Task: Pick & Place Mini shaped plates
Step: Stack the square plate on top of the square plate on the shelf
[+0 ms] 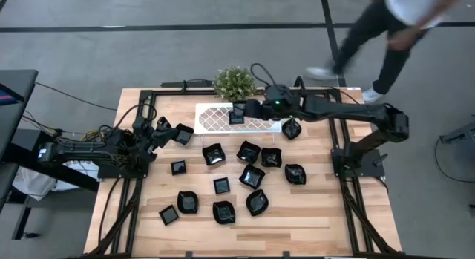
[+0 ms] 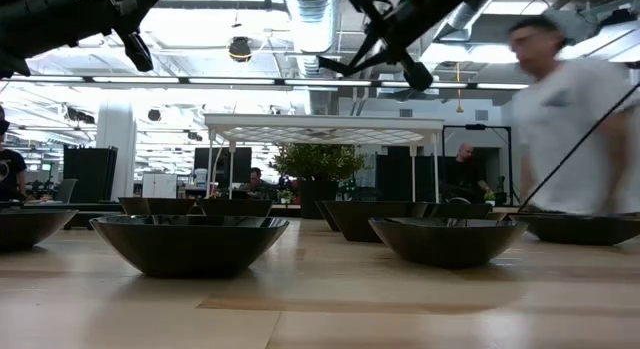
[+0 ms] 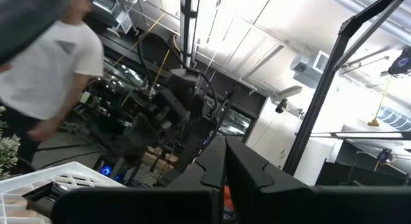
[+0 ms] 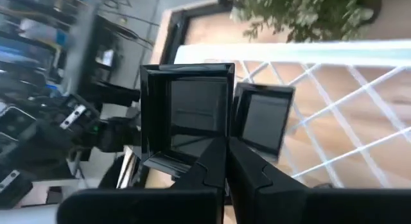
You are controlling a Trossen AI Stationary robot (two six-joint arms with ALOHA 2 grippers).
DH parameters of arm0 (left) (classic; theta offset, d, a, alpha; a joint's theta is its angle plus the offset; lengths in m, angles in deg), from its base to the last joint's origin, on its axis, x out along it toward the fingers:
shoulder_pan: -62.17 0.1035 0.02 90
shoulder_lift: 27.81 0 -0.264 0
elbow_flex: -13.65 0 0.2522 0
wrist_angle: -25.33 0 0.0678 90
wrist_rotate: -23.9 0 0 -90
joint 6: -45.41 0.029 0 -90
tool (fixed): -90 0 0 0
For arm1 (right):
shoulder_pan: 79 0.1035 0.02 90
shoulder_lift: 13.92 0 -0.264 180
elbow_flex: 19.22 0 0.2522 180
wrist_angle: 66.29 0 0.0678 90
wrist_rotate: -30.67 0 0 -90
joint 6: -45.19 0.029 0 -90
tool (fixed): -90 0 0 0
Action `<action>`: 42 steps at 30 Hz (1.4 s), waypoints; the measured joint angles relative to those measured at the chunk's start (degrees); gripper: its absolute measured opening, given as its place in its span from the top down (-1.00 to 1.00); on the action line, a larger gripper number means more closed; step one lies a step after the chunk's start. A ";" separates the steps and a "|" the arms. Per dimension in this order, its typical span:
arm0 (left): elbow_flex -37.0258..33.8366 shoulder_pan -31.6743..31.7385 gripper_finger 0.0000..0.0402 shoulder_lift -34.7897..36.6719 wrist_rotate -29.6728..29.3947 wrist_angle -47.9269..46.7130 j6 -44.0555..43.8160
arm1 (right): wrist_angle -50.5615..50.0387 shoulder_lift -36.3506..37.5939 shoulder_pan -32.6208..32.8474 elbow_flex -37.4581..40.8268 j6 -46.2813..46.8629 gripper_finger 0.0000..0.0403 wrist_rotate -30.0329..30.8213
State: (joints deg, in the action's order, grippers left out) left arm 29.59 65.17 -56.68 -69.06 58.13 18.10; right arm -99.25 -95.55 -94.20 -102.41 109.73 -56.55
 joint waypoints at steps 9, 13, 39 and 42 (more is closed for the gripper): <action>0.00 -0.01 0.94 0.01 0.00 0.02 0.00 | -10.09 -8.73 1.72 -9.71 3.74 1.00 0.01; 0.00 -0.02 0.94 0.01 0.00 0.02 0.00 | -12.16 -10.47 1.73 -10.16 6.81 1.00 0.02; 0.00 0.00 0.94 0.00 -0.02 0.77 0.02 | -11.10 -12.69 0.10 -10.11 8.29 1.00 1.53; 0.00 -0.02 0.94 0.01 -0.02 0.98 0.04 | -11.40 -12.69 -0.36 -10.11 7.52 1.00 1.51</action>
State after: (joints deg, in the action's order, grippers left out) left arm 29.59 65.15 -56.67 -69.08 59.12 18.14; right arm -110.65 -108.24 -94.56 -112.53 117.25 -55.04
